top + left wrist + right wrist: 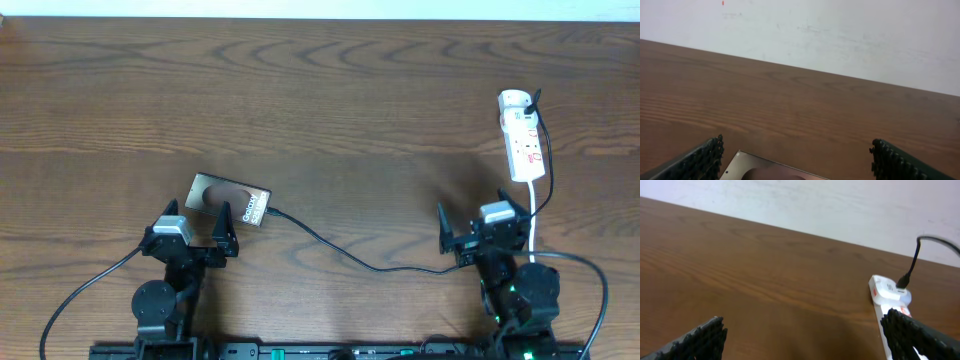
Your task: Plug charger to phone and switch on socket
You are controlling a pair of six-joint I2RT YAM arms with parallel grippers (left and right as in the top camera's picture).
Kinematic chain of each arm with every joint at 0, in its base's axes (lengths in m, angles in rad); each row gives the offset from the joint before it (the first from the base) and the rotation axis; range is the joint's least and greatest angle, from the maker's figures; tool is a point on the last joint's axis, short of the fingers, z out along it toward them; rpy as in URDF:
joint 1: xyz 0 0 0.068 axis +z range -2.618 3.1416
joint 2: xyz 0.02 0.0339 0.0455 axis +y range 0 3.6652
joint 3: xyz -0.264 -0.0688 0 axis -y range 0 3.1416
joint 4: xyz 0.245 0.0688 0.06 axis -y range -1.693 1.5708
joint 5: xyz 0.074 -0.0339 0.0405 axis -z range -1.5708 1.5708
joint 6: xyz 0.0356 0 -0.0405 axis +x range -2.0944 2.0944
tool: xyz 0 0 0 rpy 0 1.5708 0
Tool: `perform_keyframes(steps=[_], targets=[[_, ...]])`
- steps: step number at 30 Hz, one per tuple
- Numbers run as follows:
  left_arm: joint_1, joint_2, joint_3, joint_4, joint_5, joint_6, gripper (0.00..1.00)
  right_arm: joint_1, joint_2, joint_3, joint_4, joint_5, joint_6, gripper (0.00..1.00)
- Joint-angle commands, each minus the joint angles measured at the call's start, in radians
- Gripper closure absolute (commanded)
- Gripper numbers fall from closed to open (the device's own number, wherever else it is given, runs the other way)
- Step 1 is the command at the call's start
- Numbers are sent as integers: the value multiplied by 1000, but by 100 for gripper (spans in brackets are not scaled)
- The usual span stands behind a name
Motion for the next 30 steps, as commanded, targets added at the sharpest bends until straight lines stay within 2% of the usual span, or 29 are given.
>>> perform_keyframes(steps=[1,8,23,30], targets=[[-2,-6,-10,-47,6,21,7,-5,-94,-64,5,8,-9,1],[-2,-6,-10,-47,6,21,7,-5,-241,-123,-7,25,16,1],[-2,-6,-10,-47,6,21,7,-20,-238,-123,-8,31,14,1],[-2,-6,-10,-47,6,21,7,-81,-238,-123,-8,31,13,1]])
